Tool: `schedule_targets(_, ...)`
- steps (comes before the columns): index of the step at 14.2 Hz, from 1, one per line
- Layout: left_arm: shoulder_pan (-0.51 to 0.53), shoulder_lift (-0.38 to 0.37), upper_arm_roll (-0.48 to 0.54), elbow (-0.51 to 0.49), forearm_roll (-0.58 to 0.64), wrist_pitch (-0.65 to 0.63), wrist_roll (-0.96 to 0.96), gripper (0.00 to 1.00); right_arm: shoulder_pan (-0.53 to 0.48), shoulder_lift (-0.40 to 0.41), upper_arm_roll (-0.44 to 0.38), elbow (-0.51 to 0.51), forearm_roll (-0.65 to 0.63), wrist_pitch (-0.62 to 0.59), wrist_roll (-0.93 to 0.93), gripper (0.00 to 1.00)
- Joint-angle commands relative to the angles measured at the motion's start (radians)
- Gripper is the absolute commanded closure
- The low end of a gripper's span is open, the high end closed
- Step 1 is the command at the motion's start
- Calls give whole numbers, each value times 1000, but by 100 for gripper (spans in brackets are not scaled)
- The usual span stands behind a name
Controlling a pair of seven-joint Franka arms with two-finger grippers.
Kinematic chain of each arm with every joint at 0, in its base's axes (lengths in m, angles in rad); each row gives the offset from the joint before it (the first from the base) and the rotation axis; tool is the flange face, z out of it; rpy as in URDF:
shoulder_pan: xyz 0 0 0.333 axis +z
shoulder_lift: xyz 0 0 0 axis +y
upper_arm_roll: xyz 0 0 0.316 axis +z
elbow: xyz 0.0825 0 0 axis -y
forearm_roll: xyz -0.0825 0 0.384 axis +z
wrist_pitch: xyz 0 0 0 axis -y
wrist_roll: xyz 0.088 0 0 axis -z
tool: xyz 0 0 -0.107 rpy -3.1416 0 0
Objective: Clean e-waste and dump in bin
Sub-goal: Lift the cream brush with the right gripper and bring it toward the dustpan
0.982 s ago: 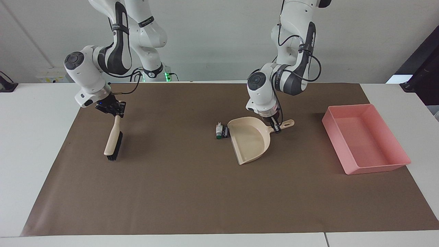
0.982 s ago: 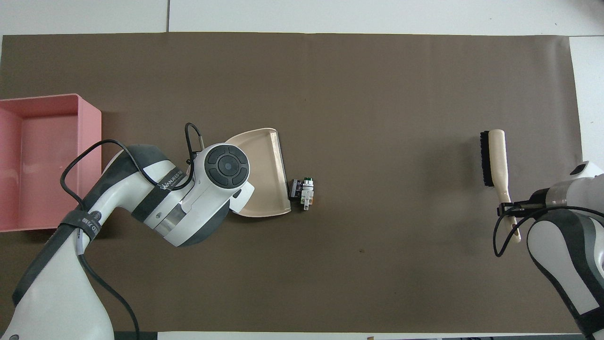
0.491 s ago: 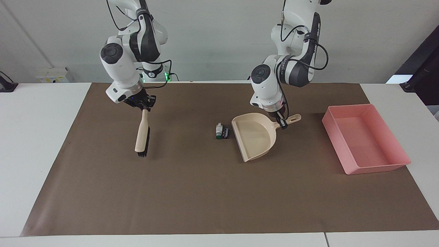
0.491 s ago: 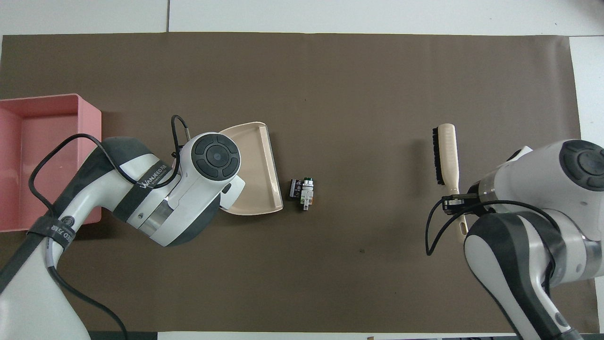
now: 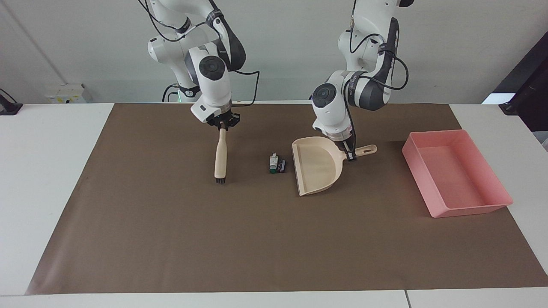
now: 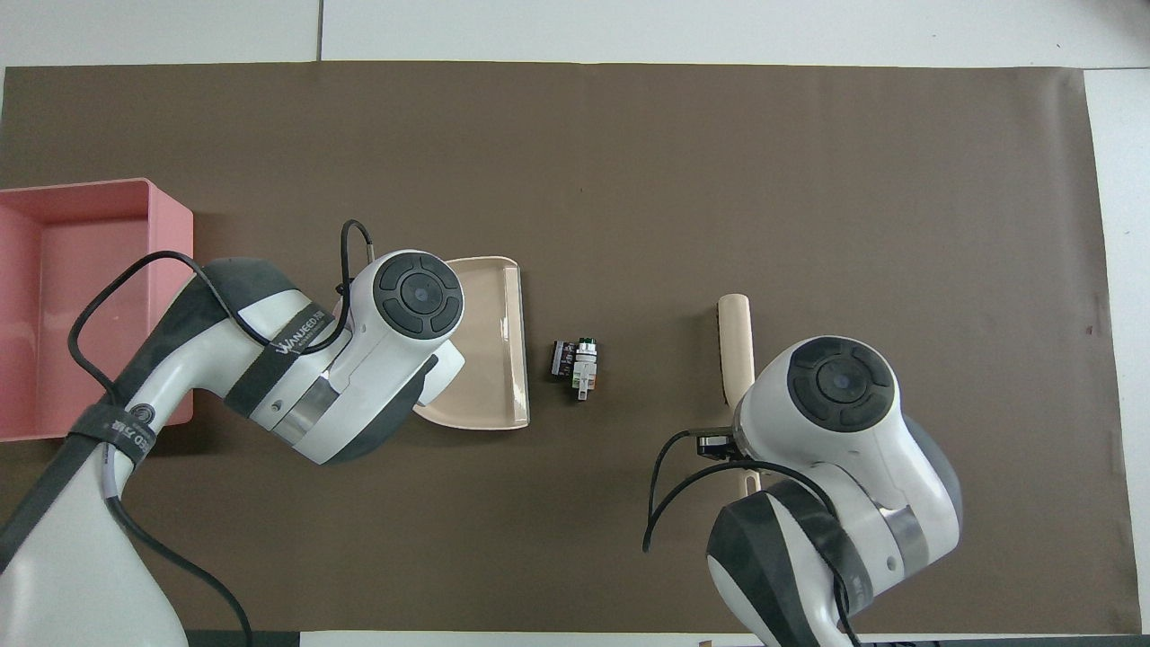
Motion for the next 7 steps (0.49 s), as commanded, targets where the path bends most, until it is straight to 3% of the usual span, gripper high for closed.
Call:
schedule_targets(1, -51, -3, 8, -32, 68, -11, -83, 100, 46, 21, -6, 3, 70, 54, 35, 100)
schedule_targets(4, -55, -3, 8, -43, 68, 0, -92, 100, 128, 29, -6, 3, 109, 103, 38, 100)
schedule_targets(7, -57, -9, 4, -61, 68, -2, -95, 100, 205, 88, -5, 10, 137, 180, 64, 100)
